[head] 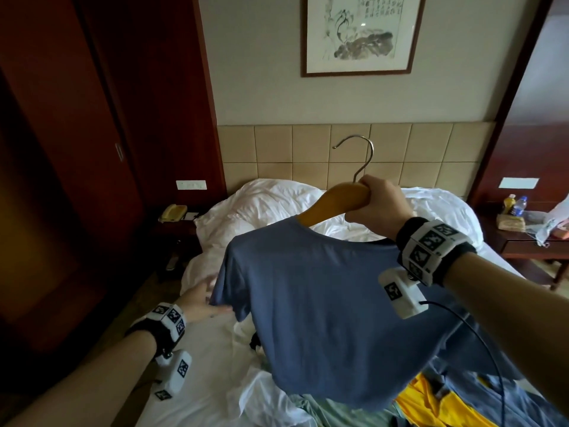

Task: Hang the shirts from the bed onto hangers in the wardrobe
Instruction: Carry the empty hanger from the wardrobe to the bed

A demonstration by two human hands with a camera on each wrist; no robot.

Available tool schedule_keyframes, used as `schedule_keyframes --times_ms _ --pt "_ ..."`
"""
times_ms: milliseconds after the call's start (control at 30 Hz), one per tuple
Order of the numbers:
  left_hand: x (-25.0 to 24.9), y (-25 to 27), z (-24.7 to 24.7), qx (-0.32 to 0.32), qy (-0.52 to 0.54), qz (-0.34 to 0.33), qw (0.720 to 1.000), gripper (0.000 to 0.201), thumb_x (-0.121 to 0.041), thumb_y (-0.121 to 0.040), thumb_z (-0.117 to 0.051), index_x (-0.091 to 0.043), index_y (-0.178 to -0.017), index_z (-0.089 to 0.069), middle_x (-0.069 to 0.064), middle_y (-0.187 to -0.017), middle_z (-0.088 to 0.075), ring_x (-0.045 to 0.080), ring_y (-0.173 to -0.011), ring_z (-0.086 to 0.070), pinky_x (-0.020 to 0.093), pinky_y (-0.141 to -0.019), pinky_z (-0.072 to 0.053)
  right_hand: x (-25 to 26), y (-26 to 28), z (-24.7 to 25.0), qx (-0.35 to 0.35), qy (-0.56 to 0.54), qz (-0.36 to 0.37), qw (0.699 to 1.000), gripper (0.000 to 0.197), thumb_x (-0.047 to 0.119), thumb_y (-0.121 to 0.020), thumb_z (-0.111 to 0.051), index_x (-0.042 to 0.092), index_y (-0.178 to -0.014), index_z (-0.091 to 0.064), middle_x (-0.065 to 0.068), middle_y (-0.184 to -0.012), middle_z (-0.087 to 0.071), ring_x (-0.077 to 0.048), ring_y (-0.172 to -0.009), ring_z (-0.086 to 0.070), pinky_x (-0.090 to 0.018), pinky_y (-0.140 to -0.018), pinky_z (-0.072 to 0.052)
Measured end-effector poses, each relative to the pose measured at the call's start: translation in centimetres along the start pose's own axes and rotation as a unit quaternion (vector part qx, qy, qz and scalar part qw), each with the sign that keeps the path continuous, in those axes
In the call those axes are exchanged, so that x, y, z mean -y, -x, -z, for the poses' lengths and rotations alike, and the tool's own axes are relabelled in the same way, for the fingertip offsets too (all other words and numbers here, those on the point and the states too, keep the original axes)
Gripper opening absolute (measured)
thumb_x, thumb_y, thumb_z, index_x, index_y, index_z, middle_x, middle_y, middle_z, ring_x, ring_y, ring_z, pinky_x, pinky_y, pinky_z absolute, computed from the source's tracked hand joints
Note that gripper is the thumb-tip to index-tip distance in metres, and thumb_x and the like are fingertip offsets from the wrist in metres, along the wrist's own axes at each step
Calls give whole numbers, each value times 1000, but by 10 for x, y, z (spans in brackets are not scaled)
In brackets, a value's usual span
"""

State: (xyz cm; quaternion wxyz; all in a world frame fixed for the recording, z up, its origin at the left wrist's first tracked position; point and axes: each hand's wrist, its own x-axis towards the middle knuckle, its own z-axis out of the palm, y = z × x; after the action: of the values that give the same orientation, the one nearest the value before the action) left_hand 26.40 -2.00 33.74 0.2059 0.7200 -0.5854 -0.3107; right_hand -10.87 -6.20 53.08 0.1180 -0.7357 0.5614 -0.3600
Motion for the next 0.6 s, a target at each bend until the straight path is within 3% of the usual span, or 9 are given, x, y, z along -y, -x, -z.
schedule_keyframes --times_ms 67,133,233,300,367,433,467,533,600 --pt "-22 11 14 -63 55 -65 994 117 -43 -63 -91 -38 -154 -17 -15 -148 -32 8 -136 -34 32 -107 -35 0 0 -2 0 -5 -3 1000 34 12 -64 -82 13 -87 -57 4 -72 -54 -20 -73 -51 -23 -52 -32" --pt "-59 25 22 -180 71 -166 967 112 -42 -67 -88 -38 -153 -16 -22 -146 -26 0 -135 -27 29 -110 -26 2 1 -9 5 -12 -4 1000 34 12 -64 -82 14 -87 -57 4 -72 -53 -21 -74 -52 -24 -52 -33" --pt "-123 53 17 -323 24 -353 878 71 -36 -80 -80 -19 -139 -45 -9 -136 -45 7 -128 -42 21 -106 -33 15 3 -24 24 -24 6 999 34 11 -65 -80 13 -90 -57 4 -74 -54 -21 -76 -54 -26 -55 -36" --pt "-147 67 3 -321 -18 -434 841 31 -27 -86 -71 -11 -111 -64 -1 -111 -61 11 -107 -57 25 -96 -46 29 3 -35 45 -32 23 998 35 12 -67 -80 13 -94 -58 2 -77 -56 -23 -79 -55 -28 -61 -39" --pt "-160 79 -13 -225 -16 -413 882 15 -16 -89 -63 -9 -98 -73 0 -98 -70 7 -92 -63 27 -87 -51 44 1 -46 70 -37 50 996 33 11 -69 -77 15 -92 -54 4 -75 -54 -22 -78 -53 -29 -62 -38" --pt "-164 85 -21 -167 -28 -361 917 25 -8 -91 -57 -9 -110 -73 3 -108 -71 11 -98 -61 21 -88 -49 62 0 -57 92 -38 82 992 33 10 -69 -76 18 -90 -52 6 -74 -54 -20 -77 -52 -28 -59 -35" --pt "-163 87 -21 -155 -38 -332 930 30 -7 -92 -55 -11 -117 -70 5 -112 -70 14 -98 -62 20 -89 -49 72 -1 -63 104 -38 100 989 34 10 -70 -75 20 -91 -51 5 -77 -56 -20 -77 -53 -27 -59 -34" --pt "-161 93 -11 -160 -43 -282 945 31 -6 -93 -53 -11 -120 -66 7 -111 -69 13 -96 -64 31 -89 -52 91 -1 -77 132 -47 139 980 34 10 -71 -73 22 -94 -50 2 -84 -60 -20 -80 -55 -25 -58 -34" --pt "-153 101 5 -176 37 -222 958 19 -4 -92 -55 -13 -102 -69 10 -94 -70 12 -83 -65 40 -77 -53 113 2 -90 163 -61 173 969 34 13 -74 -73 21 -99 -50 0 -89 -61 -19 -81 -57 -21 -57 -36"
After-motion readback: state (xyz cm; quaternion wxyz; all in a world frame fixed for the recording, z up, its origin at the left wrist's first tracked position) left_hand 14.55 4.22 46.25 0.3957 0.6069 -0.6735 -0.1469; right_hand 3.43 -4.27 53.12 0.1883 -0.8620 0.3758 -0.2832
